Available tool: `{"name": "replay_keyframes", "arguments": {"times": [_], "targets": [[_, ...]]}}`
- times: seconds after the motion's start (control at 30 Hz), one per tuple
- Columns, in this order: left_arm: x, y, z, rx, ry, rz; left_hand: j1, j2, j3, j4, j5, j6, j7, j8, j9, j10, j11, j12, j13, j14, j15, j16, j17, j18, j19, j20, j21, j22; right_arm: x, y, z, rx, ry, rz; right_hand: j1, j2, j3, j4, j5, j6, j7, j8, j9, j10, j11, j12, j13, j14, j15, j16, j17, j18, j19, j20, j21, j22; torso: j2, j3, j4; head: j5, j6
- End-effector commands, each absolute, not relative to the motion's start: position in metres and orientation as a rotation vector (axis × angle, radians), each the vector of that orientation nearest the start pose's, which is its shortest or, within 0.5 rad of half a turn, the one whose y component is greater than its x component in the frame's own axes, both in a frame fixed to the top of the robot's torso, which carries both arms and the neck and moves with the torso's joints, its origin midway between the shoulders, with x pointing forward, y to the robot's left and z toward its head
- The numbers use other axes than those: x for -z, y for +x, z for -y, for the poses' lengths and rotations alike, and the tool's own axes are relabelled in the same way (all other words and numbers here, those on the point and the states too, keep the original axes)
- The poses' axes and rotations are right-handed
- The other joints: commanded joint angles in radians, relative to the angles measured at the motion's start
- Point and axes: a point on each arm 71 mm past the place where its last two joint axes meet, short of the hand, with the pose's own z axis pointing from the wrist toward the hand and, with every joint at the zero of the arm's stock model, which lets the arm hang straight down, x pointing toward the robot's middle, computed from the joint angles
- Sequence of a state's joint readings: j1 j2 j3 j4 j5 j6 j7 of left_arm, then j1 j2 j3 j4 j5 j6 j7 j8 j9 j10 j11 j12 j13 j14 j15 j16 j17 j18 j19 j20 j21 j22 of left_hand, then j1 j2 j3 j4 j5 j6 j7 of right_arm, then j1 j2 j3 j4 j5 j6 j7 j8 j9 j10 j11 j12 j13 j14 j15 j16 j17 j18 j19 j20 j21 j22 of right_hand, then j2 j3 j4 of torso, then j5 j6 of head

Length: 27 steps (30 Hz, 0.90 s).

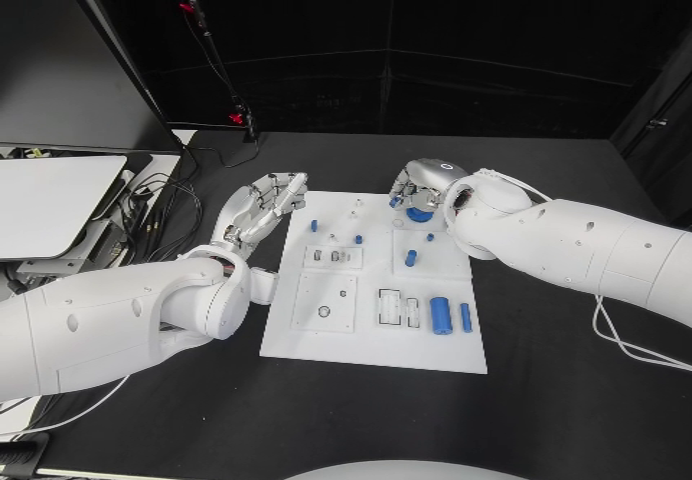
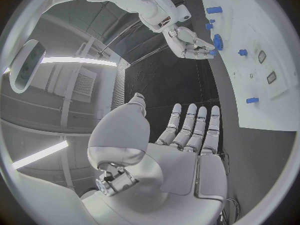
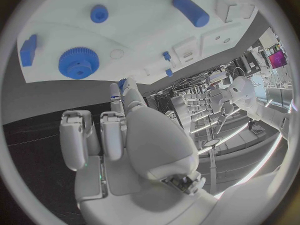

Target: Assemble the parts on the task board

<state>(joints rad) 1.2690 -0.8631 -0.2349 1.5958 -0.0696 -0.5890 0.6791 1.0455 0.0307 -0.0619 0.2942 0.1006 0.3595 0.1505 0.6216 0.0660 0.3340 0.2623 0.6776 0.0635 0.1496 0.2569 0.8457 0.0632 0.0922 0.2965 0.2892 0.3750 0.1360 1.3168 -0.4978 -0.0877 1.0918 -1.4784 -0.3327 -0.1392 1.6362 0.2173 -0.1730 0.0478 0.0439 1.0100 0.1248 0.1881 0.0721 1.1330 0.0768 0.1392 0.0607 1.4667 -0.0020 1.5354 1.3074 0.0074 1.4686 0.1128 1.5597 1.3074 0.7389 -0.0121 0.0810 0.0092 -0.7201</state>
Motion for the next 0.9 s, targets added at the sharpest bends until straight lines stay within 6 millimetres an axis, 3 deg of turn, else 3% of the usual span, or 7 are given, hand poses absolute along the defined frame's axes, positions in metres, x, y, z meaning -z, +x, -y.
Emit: {"name": "replay_keyframes", "arguments": {"times": [0.03,0.23,0.4,0.57,0.9], "targets": [[0.171,0.458,-0.211,1.534,-0.660,-1.032,-0.001,0.009,-0.006,-0.002,0.007,0.007,0.144,-0.004,0.000,0.009,0.001,-0.005,0.000,0.008,0.001,-0.003,0.000,0.008,-0.003,-0.001,0.000,-0.001,0.148,0.571,0.144,-0.529,-0.175,-1.504,0.007,0.001,0.003,0.002,0.003,0.019,0.008,-0.002,0.005,0.006,0.002,-0.005,-0.001,0.075,0.006,-0.003,0.114,0.002,0.075,-0.001,-0.003,0.226,0.004,0.0002,0.0044,0.009,0.015],[0.172,0.459,-0.208,1.539,-0.657,-1.033,-0.001,0.010,-0.006,-0.002,0.008,0.007,0.145,-0.004,0.000,0.009,0.001,-0.005,0.000,0.007,0.001,-0.003,0.000,0.008,-0.003,-0.001,0.000,-0.001,0.144,0.572,0.137,-0.541,-0.199,-1.502,0.007,0.000,0.002,0.002,0.003,0.019,0.009,-0.004,0.004,0.008,0.003,-0.011,-0.001,0.075,0.008,-0.002,0.117,0.002,0.076,0.001,-0.003,0.227,0.015,-0.0011,0.0122,0.020,0.039],[0.173,0.460,-0.206,1.542,-0.655,-1.034,-0.001,0.010,-0.006,-0.002,0.008,0.007,0.145,-0.005,0.000,0.009,0.001,-0.005,0.000,0.007,0.001,-0.003,0.000,0.008,-0.003,-0.001,0.000,-0.001,0.142,0.573,0.132,-0.543,-0.222,-1.505,0.007,0.000,0.002,0.003,0.003,0.019,0.009,-0.005,0.003,0.008,0.003,-0.013,-0.001,0.075,0.008,-0.002,0.117,0.002,0.076,0.001,-0.003,0.227,0.025,-0.0018,0.0198,0.027,0.050],[0.174,0.461,-0.204,1.544,-0.654,-1.036,0.000,0.011,-0.006,-0.002,0.009,0.007,0.145,-0.005,0.000,0.009,0.001,-0.006,0.000,0.007,0.001,-0.004,0.000,0.008,-0.004,-0.001,0.000,-0.002,0.142,0.574,0.130,-0.537,-0.237,-1.519,0.007,-0.001,0.002,0.003,0.003,0.019,0.009,-0.007,0.003,0.008,0.004,-0.015,-0.001,0.075,0.009,-0.002,0.117,0.002,0.076,0.002,-0.003,0.227,0.031,-0.0032,0.0286,0.025,0.052],[0.178,0.461,-0.203,1.546,-0.657,-1.041,0.001,0.012,-0.007,-0.002,0.010,0.007,0.145,-0.005,0.000,0.009,0.001,-0.006,0.000,0.007,0.001,-0.004,0.000,0.008,-0.004,-0.001,-0.001,-0.002,0.143,0.576,0.128,-0.529,-0.255,-1.540,0.008,0.000,0.002,0.004,0.003,0.019,0.008,-0.008,0.002,0.009,0.004,-0.019,-0.001,0.076,0.009,-0.001,0.119,0.002,0.076,0.003,-0.002,0.228,0.043,-0.0061,0.0374,0.014,0.046]]}}
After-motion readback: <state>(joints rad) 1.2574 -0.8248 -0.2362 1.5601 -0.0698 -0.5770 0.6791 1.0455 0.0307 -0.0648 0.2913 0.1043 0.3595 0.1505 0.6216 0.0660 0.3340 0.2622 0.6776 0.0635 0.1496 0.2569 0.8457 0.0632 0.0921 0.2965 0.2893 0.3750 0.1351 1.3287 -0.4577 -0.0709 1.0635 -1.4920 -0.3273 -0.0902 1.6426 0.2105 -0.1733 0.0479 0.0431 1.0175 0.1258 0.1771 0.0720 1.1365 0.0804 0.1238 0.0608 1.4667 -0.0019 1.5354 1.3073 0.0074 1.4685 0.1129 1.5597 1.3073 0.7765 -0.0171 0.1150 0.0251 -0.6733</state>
